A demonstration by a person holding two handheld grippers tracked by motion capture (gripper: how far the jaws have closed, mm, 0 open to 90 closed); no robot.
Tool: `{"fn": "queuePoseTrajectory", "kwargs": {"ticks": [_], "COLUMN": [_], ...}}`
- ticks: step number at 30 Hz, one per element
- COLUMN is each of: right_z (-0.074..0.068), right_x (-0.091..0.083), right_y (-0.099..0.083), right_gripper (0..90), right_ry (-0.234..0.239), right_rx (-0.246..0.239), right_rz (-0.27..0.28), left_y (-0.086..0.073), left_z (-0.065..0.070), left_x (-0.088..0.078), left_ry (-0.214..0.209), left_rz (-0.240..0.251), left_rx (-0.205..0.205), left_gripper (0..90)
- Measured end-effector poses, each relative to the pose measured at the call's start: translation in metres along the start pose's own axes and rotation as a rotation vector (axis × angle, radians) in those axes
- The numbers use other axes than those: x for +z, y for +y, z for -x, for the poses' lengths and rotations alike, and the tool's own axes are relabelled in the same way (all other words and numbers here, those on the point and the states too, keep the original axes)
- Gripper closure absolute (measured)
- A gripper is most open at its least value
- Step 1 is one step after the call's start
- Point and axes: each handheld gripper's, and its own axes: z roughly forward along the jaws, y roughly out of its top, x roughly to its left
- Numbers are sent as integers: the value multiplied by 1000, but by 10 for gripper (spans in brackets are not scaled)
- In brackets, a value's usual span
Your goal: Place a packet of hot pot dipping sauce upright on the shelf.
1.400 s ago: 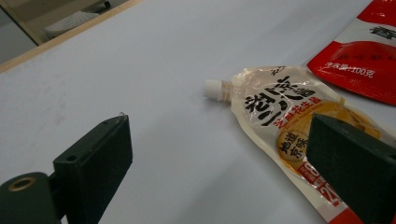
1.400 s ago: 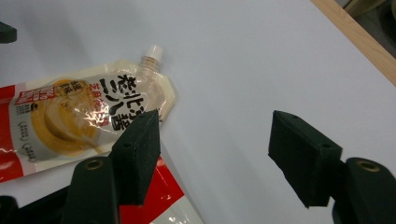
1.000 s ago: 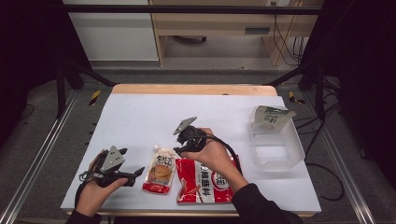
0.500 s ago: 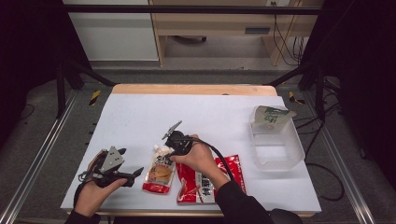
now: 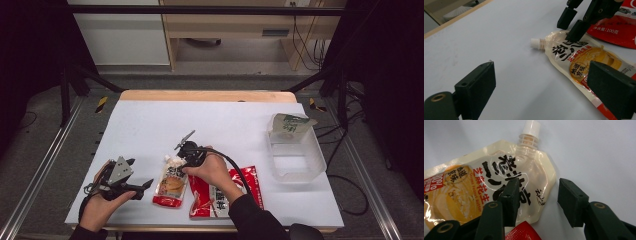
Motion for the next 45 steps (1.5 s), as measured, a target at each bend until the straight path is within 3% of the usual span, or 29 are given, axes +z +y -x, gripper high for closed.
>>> {"fn": "queuePoseTrajectory", "kwargs": {"ticks": [8, 14, 22, 29, 36, 37, 38, 45], "right_z": [-6, -9, -15, -16, -18, -18, -17, -21], "right_x": [1, 1, 2, -1, -23, -27, -30, -58], "right_y": [-1, -2, -2, 2, 9, 10, 10, 12], "right_gripper": [591, 713, 863, 893, 897, 898, 898, 898], "right_ry": [-6, -40, -39, -36, -64, -70, -76, -104], "right_rx": [4, -4, -12, -37, -73, -74, -80, -124], "right_rz": [-4, -6, -2, 33, 107, 115, 122, 179], "left_y": [0, 0, 0, 1, 0, 1, 0, 2], "left_z": [0, 0, 1, 1, 1, 0, 1, 3], "left_x": [0, 0, 0, 0, -1, -1, -2, -4], "left_ry": [5, 5, 6, 8, 0, -10, -2, 7], "left_rz": [-6, -6, -8, -9, 1, 19, 9, 6], "left_rx": [6, 8, 9, 7, -5, 7, -11, 1], "left_gripper": [84, 85, 88, 88, 88, 89, 88, 89]}}
